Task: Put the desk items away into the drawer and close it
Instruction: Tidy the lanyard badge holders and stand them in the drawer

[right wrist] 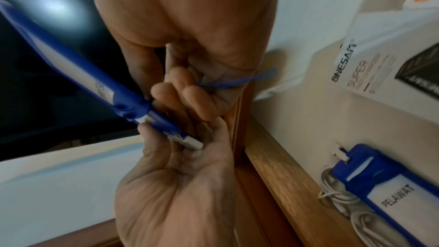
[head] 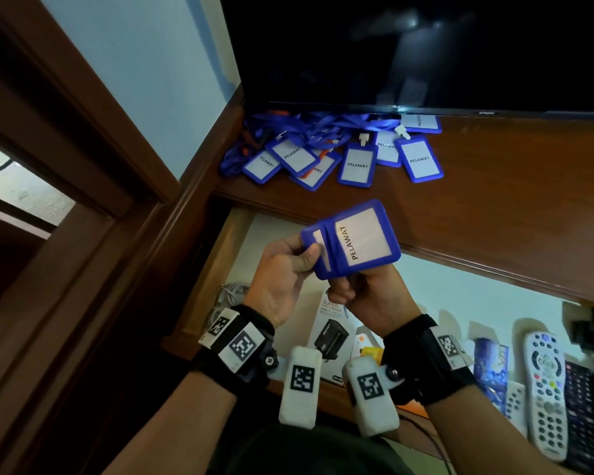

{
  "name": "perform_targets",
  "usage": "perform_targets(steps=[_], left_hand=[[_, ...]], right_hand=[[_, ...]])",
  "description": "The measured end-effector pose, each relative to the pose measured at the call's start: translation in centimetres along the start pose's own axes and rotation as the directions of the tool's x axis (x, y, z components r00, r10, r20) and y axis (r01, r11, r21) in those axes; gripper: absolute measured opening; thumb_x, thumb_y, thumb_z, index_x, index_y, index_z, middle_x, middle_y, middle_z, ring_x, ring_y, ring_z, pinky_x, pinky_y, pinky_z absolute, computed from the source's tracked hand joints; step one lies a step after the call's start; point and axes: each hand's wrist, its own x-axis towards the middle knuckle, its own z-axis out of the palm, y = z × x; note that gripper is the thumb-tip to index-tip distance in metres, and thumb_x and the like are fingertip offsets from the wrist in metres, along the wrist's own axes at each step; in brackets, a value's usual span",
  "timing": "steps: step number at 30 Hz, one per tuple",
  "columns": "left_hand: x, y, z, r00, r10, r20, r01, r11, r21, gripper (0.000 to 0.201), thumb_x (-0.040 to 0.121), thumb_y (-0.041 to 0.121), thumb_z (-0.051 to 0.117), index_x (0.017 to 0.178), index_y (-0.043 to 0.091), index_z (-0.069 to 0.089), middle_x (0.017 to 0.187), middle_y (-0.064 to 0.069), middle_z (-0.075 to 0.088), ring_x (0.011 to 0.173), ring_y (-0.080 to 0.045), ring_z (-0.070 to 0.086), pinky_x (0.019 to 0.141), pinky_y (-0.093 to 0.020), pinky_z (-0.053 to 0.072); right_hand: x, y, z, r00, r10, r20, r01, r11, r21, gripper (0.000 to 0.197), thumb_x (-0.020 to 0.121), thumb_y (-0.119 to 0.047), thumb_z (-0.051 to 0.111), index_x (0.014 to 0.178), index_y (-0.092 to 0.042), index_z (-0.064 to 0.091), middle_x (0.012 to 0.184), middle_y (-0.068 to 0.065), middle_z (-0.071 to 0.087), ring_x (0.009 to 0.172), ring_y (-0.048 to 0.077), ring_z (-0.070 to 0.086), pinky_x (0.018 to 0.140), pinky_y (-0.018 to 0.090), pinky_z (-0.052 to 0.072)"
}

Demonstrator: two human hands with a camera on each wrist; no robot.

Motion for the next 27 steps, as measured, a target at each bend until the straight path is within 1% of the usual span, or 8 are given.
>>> perform_targets(steps=[5, 9, 12, 16, 18, 22, 24, 27], left_hand=[[1.7, 0.8, -1.5, 0.998, -0.034, -0.058, 0.036, 0.998, 0.047, 0.019, 0.089, -0.001, 0.048, 0.091, 0.005, 0.066, 0.079, -0.002, 0.073, 0.078, -0.015, 0.066, 0.080, -0.031, 0.051], [3.8, 1.5, -4.8, 0.993, -0.056, -0.106, 0.088, 0.940, 0.329, 0.018, 0.090, -0.004, 0.052, 0.097, 0.003, 0.066, 0.098, -0.016, 0.067, 0.094, -0.025, 0.060, 0.095, -0.043, 0.046], [5.4, 1.7, -7.7, 0.984, -0.156, -0.082, 0.169, 0.703, 0.691, 0.014, 0.087, 0.002, 0.061, 0.090, 0.014, 0.069, 0.095, -0.008, 0.069, 0.092, -0.021, 0.063, 0.093, -0.041, 0.048], [6.3, 1.8, -8.3, 0.931, -0.364, 0.022, -0.031, -0.019, 0.999, 0.024, 0.080, 0.019, 0.064, 0.059, 0.014, 0.055, 0.075, -0.006, 0.062, 0.074, -0.025, 0.060, 0.064, -0.027, 0.042], [6.5, 0.7, -7.3, 0.868, -0.492, 0.063, -0.177, -0.190, 0.966, 0.025, 0.079, 0.017, 0.059, 0.057, 0.013, 0.048, 0.074, -0.008, 0.056, 0.071, -0.028, 0.057, 0.065, -0.031, 0.045], [7.1, -3.0, -6.2, 0.755, -0.634, 0.166, -0.408, -0.257, 0.876, 0.009, 0.083, 0.012, 0.057, 0.084, 0.006, 0.064, 0.091, -0.011, 0.062, 0.084, -0.030, 0.062, 0.067, -0.034, 0.046], [7.5, -4.8, -6.2, 0.721, -0.660, 0.212, -0.487, -0.265, 0.832, 0.012, 0.084, 0.011, 0.058, 0.092, 0.004, 0.064, 0.099, -0.014, 0.064, 0.089, -0.032, 0.062, 0.067, -0.034, 0.045], [8.4, -6.6, -6.3, 0.700, -0.675, 0.235, -0.529, -0.267, 0.805, 0.013, 0.083, 0.010, 0.060, 0.073, 0.007, 0.053, 0.096, -0.015, 0.063, 0.079, -0.030, 0.059, 0.064, -0.033, 0.044]], right_hand=[[2.1, 0.6, 0.7, 0.999, 0.038, 0.024, -0.039, 0.999, 0.016, 0.010, 0.077, -0.012, 0.048, 0.084, -0.008, 0.054, 0.047, 0.004, 0.041, 0.038, 0.012, 0.029, 0.043, 0.022, 0.030], [3.8, 0.3, -0.3, 0.991, 0.036, -0.126, -0.043, 0.997, -0.057, 0.008, 0.076, -0.009, 0.042, 0.074, -0.008, 0.049, 0.048, 0.005, 0.039, 0.039, 0.014, 0.029, 0.042, 0.022, 0.029], [4.8, -0.6, -2.2, 0.941, -0.062, -0.332, -0.007, 0.979, -0.204, 0.021, 0.083, -0.004, 0.040, 0.064, -0.005, 0.051, 0.047, 0.005, 0.042, 0.038, 0.015, 0.033, 0.042, 0.022, 0.032], [6.9, -2.9, -3.6, 0.833, -0.277, -0.480, 0.027, 0.886, -0.464, 0.023, 0.083, 0.003, 0.047, 0.064, -0.004, 0.057, 0.048, 0.002, 0.051, 0.042, 0.014, 0.044, 0.045, 0.023, 0.038], [8.9, -4.0, -4.1, 0.776, -0.359, -0.519, 0.017, 0.834, -0.552, 0.022, 0.082, 0.000, 0.052, 0.066, -0.013, 0.060, 0.056, 0.000, 0.055, 0.050, 0.012, 0.047, 0.050, 0.025, 0.039], [12.8, -5.3, -4.2, 0.695, -0.501, -0.515, -0.131, 0.617, -0.776, 0.025, 0.073, -0.019, 0.064, 0.097, -0.024, 0.060, 0.104, 0.007, 0.061, 0.102, 0.027, 0.053, 0.091, 0.042, 0.044], [13.6, -5.9, -3.6, 0.720, -0.526, -0.452, -0.244, 0.419, -0.875, 0.048, 0.078, -0.022, 0.066, 0.124, -0.022, 0.051, 0.133, 0.014, 0.044, 0.124, 0.032, 0.037, 0.104, 0.042, 0.033], [14.6, -6.4, -2.2, 0.799, -0.487, -0.354, -0.297, 0.193, -0.935, 0.064, 0.085, -0.029, 0.064, 0.141, -0.033, 0.035, 0.154, 0.011, 0.016, 0.138, 0.035, 0.018, 0.110, 0.046, 0.023]])
